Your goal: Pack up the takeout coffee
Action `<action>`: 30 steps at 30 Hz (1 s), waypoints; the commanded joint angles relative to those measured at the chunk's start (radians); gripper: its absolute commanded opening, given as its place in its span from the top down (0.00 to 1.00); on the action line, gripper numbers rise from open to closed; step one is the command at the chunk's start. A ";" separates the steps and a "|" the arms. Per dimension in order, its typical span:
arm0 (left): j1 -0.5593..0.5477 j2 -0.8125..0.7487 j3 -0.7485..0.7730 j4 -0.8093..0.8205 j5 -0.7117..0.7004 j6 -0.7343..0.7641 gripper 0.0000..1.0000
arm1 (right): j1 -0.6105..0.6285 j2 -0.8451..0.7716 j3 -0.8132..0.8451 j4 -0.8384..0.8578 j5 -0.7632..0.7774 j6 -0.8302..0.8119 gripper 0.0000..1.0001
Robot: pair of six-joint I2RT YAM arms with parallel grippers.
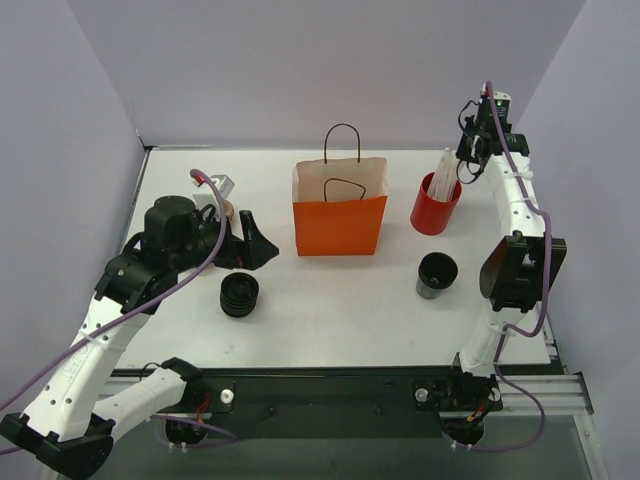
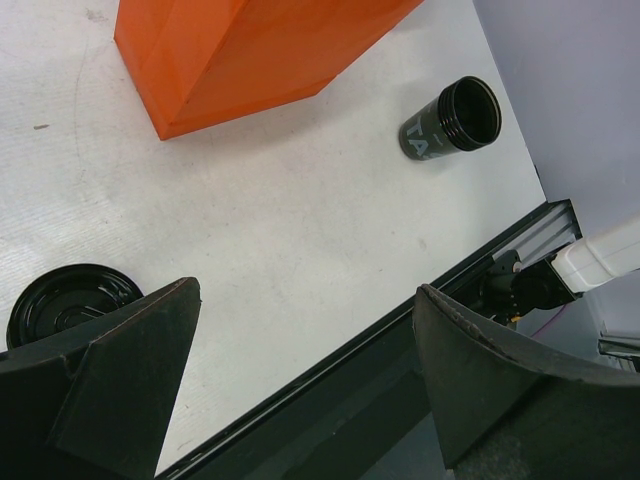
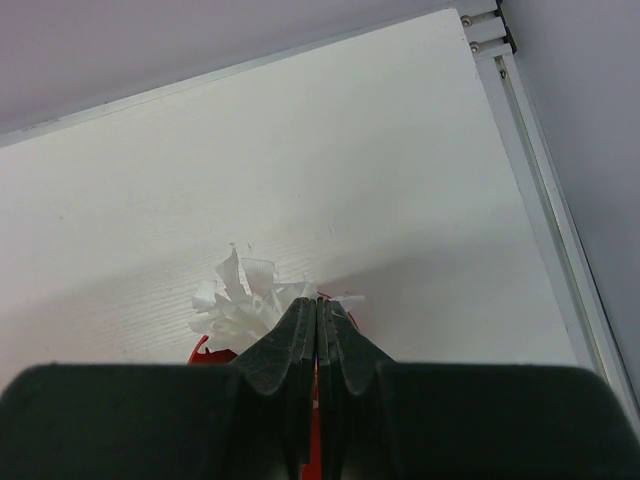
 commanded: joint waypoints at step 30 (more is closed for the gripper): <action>0.006 -0.003 0.071 0.038 -0.062 -0.004 0.03 | 0.051 -0.378 0.119 -0.069 -0.095 0.063 1.00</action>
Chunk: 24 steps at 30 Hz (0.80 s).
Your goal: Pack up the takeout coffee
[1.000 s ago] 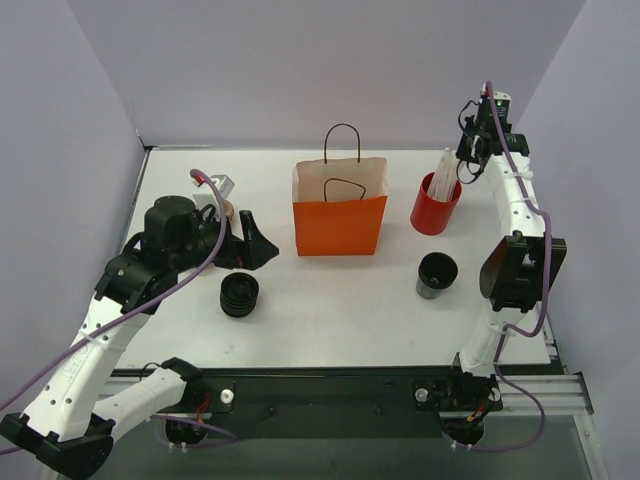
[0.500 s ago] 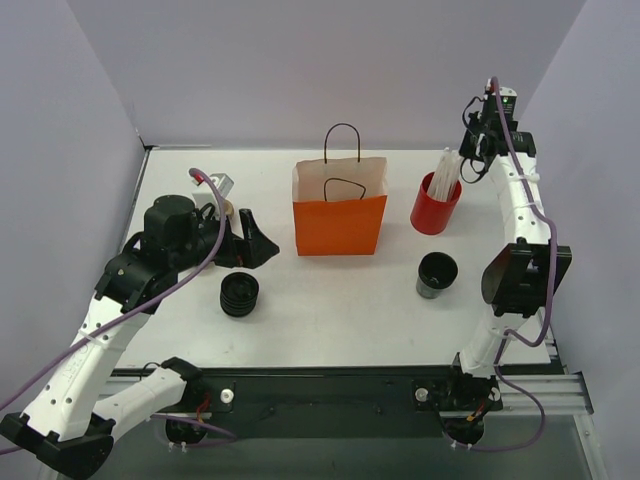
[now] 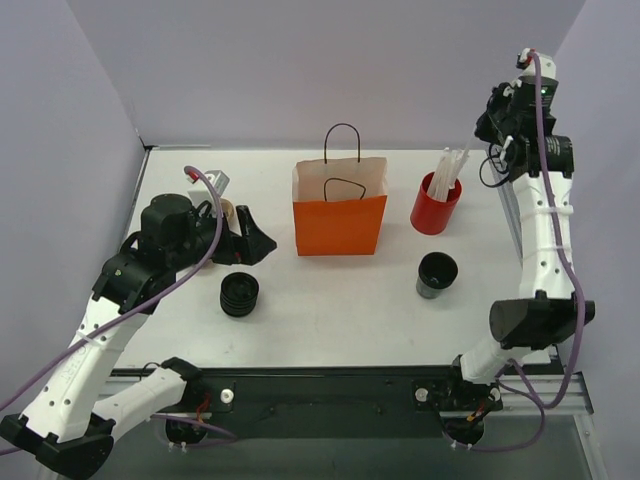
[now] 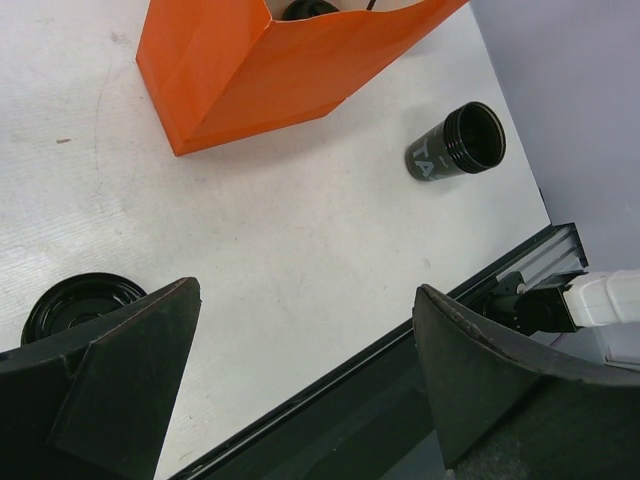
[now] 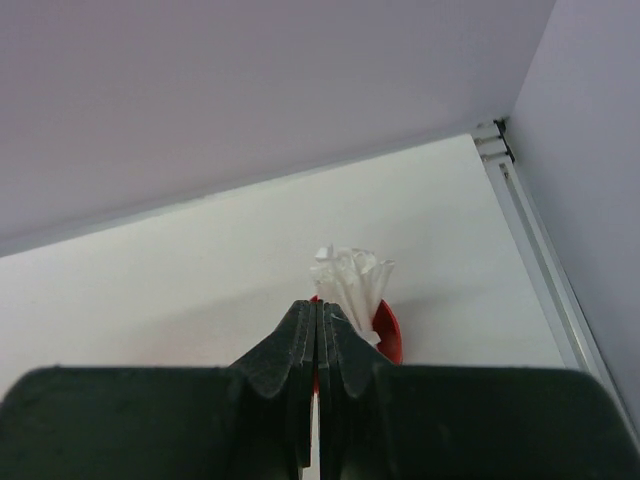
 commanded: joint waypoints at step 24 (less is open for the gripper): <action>0.004 -0.014 0.116 -0.002 -0.076 0.014 0.03 | 0.497 -0.171 0.033 0.226 -0.075 0.167 1.00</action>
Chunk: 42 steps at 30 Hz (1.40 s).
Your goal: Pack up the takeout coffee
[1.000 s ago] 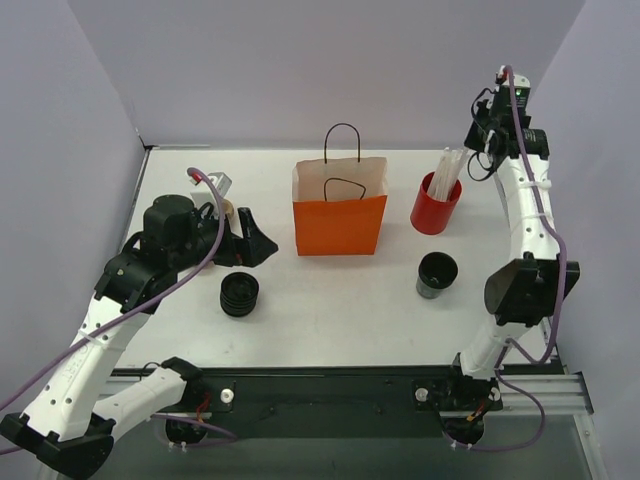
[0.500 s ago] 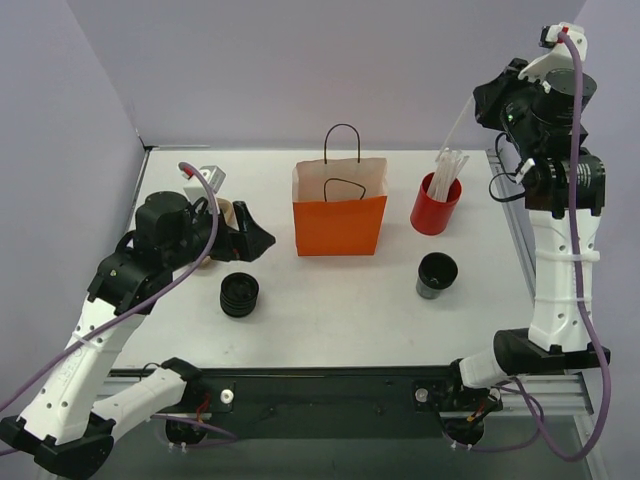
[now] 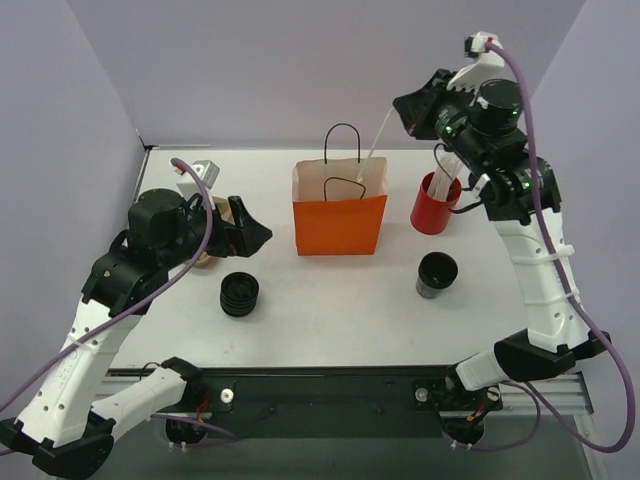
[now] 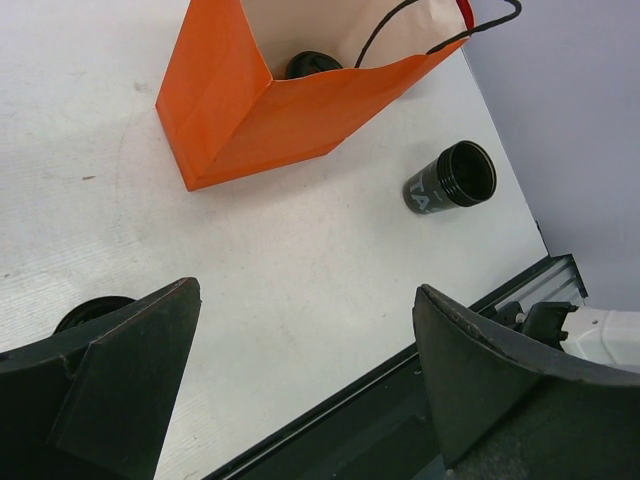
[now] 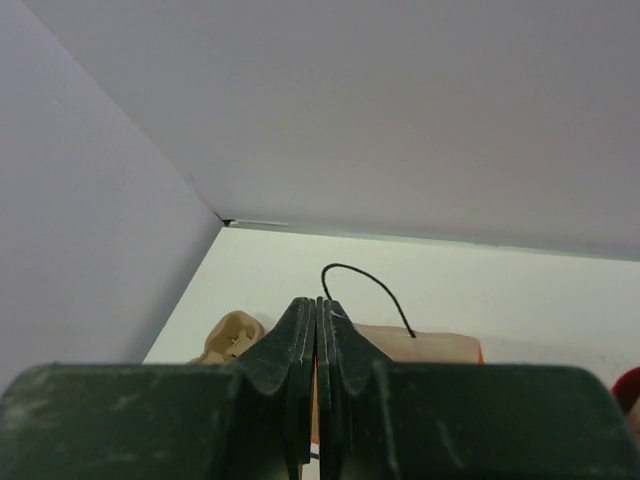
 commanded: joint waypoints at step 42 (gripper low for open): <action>0.004 -0.123 -0.055 0.183 0.063 -0.003 0.03 | 0.217 -0.574 -0.662 -0.271 0.259 0.286 0.00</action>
